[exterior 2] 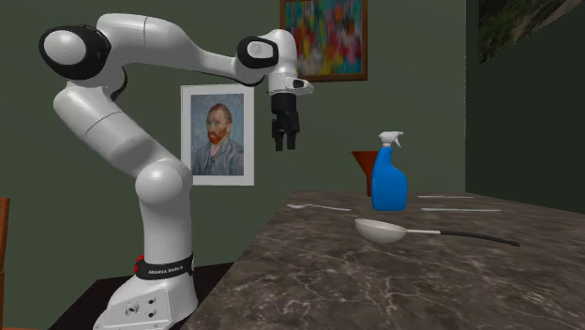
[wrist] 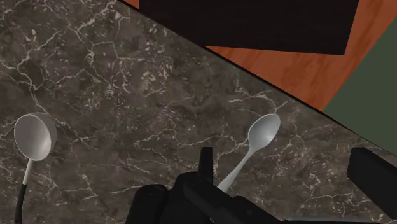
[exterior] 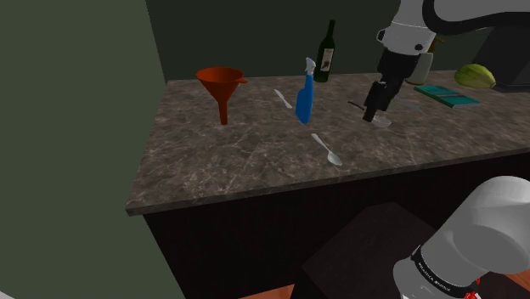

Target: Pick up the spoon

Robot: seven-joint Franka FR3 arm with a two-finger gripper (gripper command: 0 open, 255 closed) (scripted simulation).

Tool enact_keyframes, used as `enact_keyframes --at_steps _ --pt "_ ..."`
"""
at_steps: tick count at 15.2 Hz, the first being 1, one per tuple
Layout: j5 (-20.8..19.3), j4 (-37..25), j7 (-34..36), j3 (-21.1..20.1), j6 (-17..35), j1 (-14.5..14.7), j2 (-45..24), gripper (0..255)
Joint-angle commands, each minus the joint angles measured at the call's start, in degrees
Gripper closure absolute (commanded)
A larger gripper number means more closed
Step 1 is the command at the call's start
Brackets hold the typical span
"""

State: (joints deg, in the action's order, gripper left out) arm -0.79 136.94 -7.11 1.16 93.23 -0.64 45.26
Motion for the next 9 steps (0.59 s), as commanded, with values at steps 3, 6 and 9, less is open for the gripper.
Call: enact_keyframes --at_steps 3,6,9 --pt "1.61 -0.07 3.35 -0.23 2.81 -0.84 -4.10 0" --pt "4.04 -0.61 8.05 -0.39 6.94 -1.98 -10.45 0" --pt "6.49 -1.62 12.36 -0.28 10.89 -2.92 -16.99 0"
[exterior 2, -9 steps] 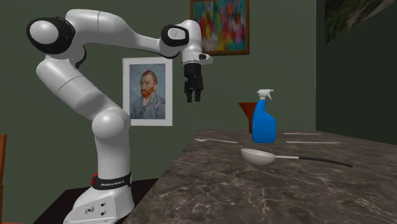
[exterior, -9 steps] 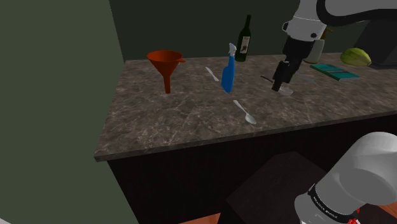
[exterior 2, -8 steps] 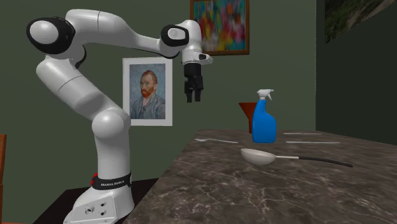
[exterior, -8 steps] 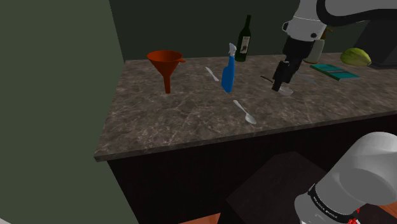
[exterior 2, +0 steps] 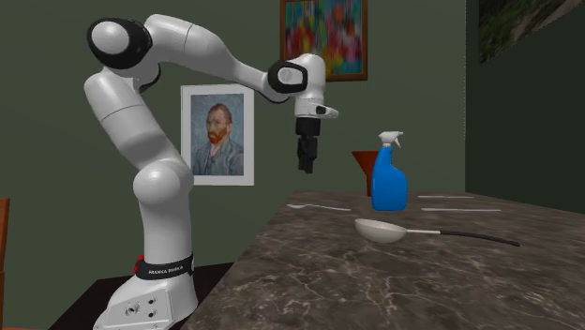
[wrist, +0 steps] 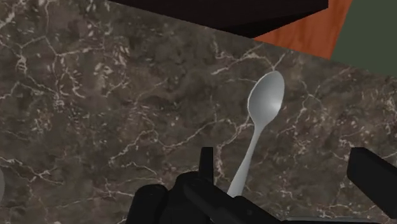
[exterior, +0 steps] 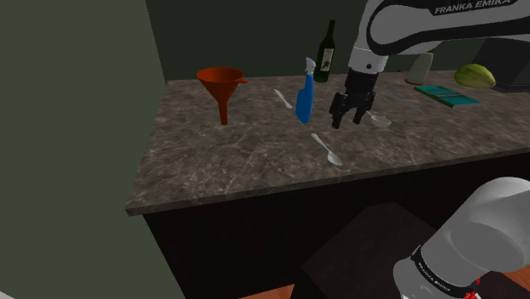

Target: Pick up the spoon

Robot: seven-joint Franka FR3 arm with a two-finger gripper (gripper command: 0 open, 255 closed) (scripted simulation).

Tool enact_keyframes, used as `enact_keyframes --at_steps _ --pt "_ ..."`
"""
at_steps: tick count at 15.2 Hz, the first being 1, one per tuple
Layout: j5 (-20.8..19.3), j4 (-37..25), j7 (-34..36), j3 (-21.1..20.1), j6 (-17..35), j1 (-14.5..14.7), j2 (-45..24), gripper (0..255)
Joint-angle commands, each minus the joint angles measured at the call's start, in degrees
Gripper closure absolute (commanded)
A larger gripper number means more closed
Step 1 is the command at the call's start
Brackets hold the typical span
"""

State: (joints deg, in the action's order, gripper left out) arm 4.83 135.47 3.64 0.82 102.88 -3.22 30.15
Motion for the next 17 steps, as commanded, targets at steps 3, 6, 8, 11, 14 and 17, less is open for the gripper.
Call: enact_keyframes --at_steps 3,6,8,11,14,17 --pt "3.47 -1.58 5.47 0.38 4.96 -1.12 -8.49 0" --pt "6.10 -3.25 8.68 0.88 8.20 -1.74 -14.73 0" --pt "6.25 -2.18 8.39 0.87 9.77 -1.70 -15.25 0" --pt "6.50 -0.65 7.93 0.85 12.13 -1.64 -16.13 0" --pt "6.74 0.57 7.52 0.84 14.18 -1.58 -16.98 0" --pt "6.71 0.65 7.49 0.86 14.12 -1.61 -16.85 255"
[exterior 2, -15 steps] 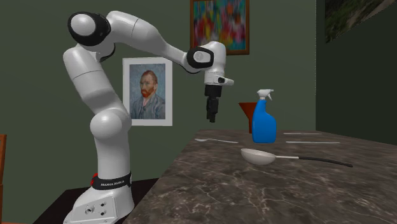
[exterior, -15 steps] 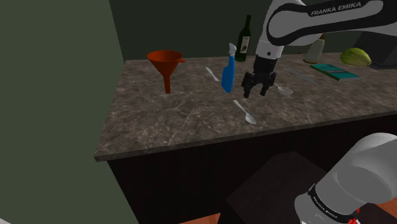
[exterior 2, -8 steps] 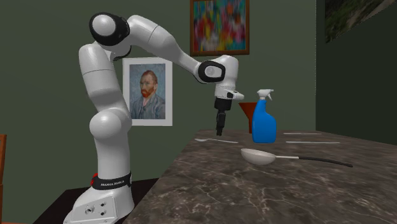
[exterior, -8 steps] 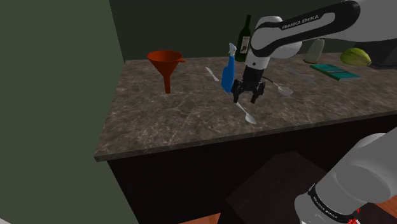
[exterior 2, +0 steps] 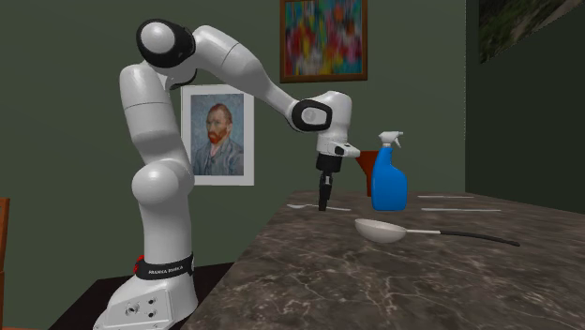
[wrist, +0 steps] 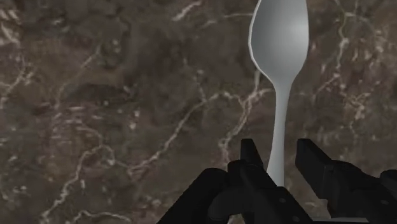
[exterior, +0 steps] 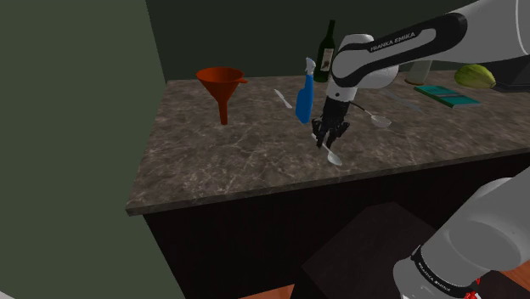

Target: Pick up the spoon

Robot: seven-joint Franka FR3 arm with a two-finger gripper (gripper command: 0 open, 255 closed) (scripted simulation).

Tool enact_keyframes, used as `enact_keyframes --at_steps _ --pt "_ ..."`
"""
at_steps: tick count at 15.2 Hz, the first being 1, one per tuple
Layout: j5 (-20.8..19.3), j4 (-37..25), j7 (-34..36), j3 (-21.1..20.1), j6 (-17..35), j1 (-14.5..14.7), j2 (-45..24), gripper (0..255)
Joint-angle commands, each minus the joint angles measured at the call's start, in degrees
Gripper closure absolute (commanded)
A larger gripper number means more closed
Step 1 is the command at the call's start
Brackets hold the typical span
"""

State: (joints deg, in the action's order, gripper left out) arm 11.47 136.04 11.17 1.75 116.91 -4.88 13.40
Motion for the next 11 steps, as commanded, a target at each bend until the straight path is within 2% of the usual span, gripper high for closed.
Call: enact_keyframes --at_steps 1,8,11 --pt "0.07 0.10 -0.04 -0.06 0.10 0.05 -0.09 255" --pt "0.10 0.00 -0.01 -0.08 0.15 0.08 -0.24 255" --pt "-0.18 -1.44 0.47 -0.07 -2.23 0.01 0.75 255"
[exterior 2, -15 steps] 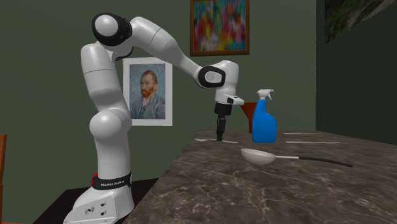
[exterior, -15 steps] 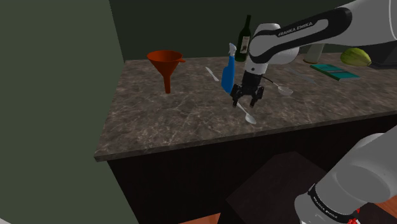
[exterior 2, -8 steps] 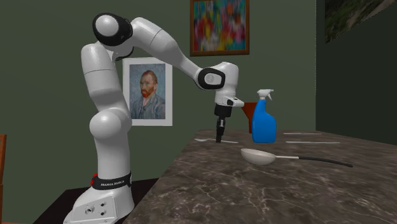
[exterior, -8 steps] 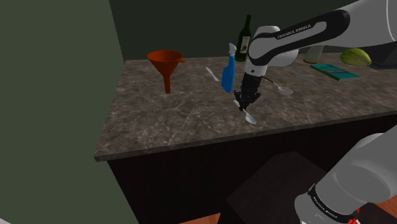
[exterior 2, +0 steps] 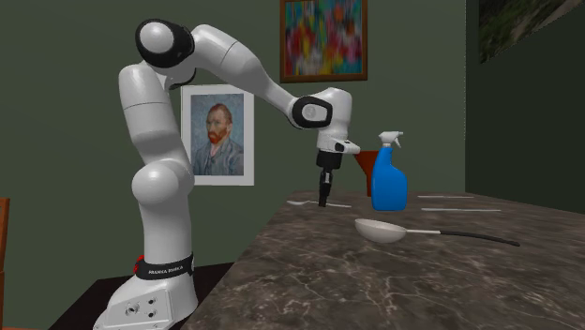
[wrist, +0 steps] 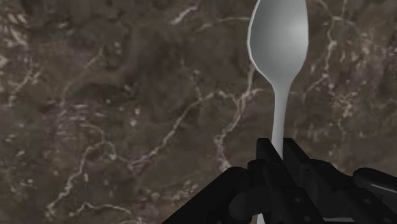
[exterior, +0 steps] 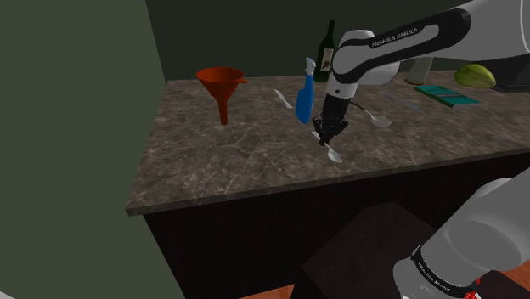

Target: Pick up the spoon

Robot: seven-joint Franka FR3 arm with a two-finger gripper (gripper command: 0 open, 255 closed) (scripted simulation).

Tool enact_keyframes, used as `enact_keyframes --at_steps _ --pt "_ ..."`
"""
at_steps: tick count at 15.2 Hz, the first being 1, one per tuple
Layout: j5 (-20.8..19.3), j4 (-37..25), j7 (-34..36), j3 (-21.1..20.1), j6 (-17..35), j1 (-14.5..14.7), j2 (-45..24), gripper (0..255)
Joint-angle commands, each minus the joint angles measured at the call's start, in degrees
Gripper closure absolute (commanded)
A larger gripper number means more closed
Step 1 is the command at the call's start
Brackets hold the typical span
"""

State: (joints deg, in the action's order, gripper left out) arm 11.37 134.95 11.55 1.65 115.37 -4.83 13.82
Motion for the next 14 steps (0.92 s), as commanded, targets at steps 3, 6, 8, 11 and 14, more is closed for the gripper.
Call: enact_keyframes --at_steps 3,6,8,11,14 --pt "-0.33 -1.88 0.55 0.05 -3.05 -0.09 1.20 255" --pt "-0.54 -3.52 0.99 0.07 -5.40 -0.14 1.93 255" --pt "-0.67 -4.67 1.27 0.09 -6.96 -0.17 2.36 255" --pt "-0.83 -6.49 1.68 0.12 -9.27 -0.20 2.90 255" --pt "-0.89 -7.20 1.83 0.13 -10.16 -0.21 3.07 255"
